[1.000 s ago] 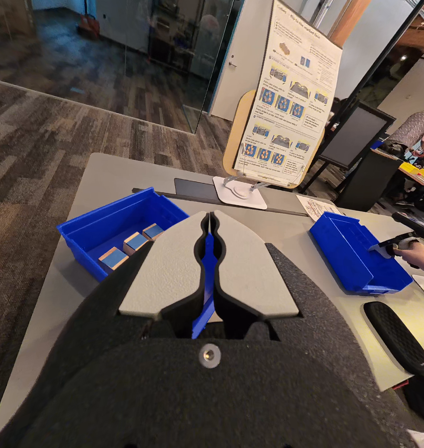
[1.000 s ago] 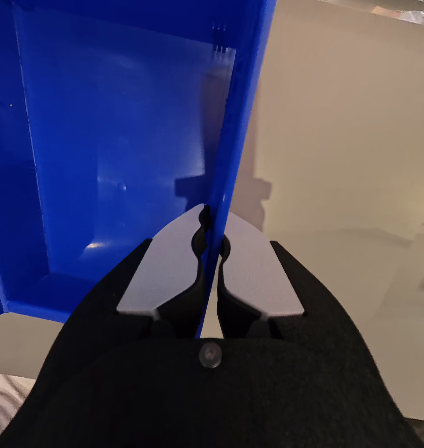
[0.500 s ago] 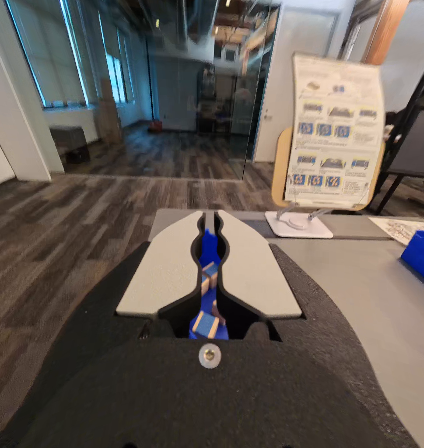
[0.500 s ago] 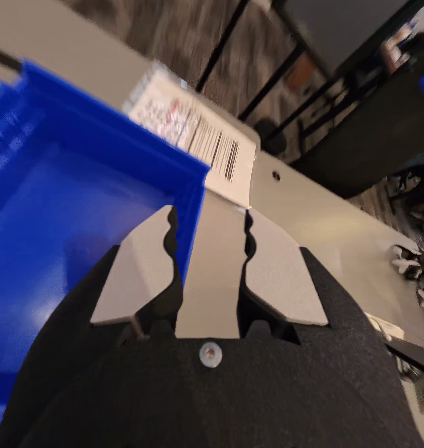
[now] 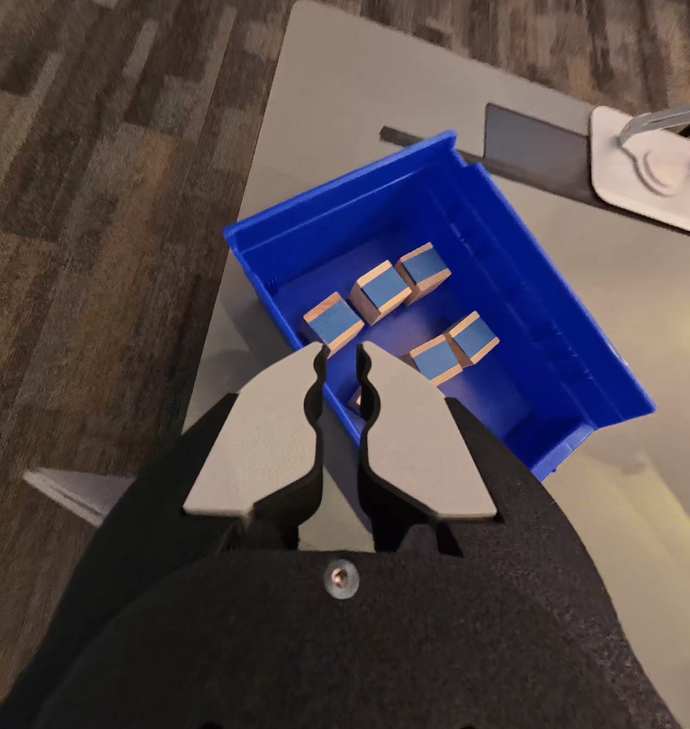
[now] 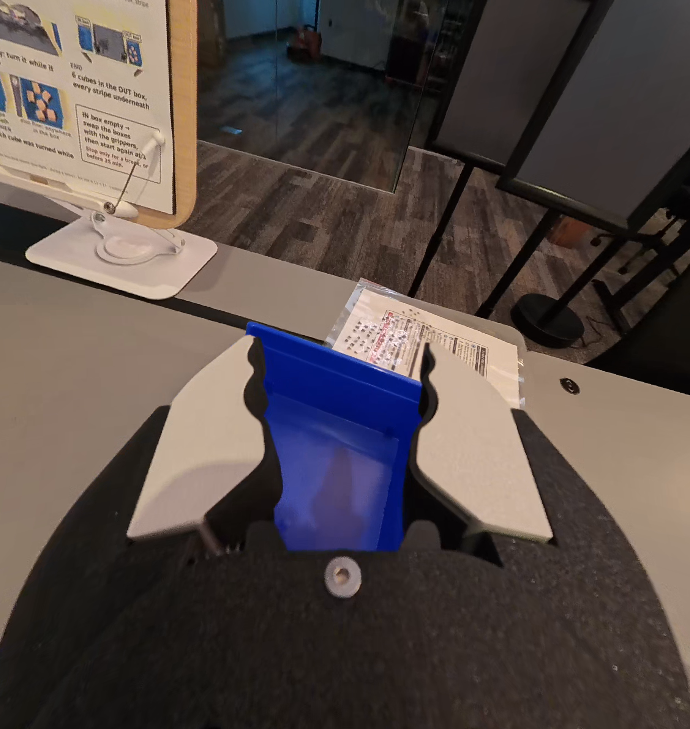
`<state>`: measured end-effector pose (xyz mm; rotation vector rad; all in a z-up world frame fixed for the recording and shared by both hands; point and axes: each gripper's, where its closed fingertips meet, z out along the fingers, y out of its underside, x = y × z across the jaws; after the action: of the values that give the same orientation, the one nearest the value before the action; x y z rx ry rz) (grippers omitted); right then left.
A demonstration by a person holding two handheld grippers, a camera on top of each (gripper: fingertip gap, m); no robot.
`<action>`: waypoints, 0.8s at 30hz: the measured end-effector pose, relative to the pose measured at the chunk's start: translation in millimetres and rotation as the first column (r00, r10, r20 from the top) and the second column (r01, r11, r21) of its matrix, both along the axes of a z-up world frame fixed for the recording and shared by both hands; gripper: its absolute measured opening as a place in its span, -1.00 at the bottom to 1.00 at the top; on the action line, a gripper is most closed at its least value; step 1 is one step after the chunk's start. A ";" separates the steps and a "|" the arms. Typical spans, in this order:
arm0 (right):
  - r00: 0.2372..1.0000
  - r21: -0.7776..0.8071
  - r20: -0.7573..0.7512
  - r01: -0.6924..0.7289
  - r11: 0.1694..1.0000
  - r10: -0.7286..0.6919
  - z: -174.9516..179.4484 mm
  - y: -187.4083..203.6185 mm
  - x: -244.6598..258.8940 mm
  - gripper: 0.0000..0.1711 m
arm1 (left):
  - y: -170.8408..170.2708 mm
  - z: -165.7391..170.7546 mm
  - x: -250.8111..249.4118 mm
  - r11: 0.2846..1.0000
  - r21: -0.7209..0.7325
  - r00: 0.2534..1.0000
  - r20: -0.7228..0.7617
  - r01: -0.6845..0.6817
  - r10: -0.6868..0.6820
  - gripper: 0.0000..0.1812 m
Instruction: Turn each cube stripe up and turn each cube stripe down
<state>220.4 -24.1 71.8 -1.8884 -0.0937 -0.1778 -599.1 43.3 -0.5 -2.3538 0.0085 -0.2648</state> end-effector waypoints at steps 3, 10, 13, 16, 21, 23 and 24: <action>0.999 -0.005 0.036 0.007 1.000 -0.007 -5.3 5.0 5.0 -0.15 | -1.5 -12.0 -1.9 0.996 -0.077 0.999 -0.015 -0.036 0.035 -0.83; 0.990 -0.057 0.128 0.064 0.996 -0.057 -16.7 7.2 22.3 -0.18 | 3.1 -37.4 5.3 0.969 -0.227 0.995 -0.034 -0.103 0.097 -0.79; 0.994 -0.062 0.096 0.052 0.997 -0.046 -17.7 6.2 21.6 -0.17 | 5.5 -52.0 7.3 0.943 -0.305 0.991 -0.051 -0.130 0.120 -0.85; 0.989 -0.070 0.130 0.073 0.995 -0.063 -17.2 3.7 25.4 -0.17 | 8.8 -57.0 10.2 0.932 -0.331 0.989 -0.066 -0.146 0.131 -0.86; 0.992 -0.074 0.117 0.052 0.996 -0.043 -18.5 5.1 20.4 -0.17 | 5.6 -49.4 2.7 0.928 -0.317 0.973 -0.186 -0.193 0.138 -0.82; 0.990 -0.099 0.130 0.058 0.993 -0.044 -23.8 6.6 21.1 -0.17 | 5.3 -42.8 -4.5 0.932 -0.283 0.961 -0.221 -0.225 0.165 -0.72; 0.990 -0.117 0.138 0.060 0.991 -0.044 -27.3 7.3 21.4 -0.17 | 4.2 -41.2 -9.0 0.930 -0.276 0.954 -0.238 -0.244 0.180 -0.66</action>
<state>241.7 -16.8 44.5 -1.9997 -0.1503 -0.3422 -608.0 47.5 -41.7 -2.6508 -0.1997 0.0987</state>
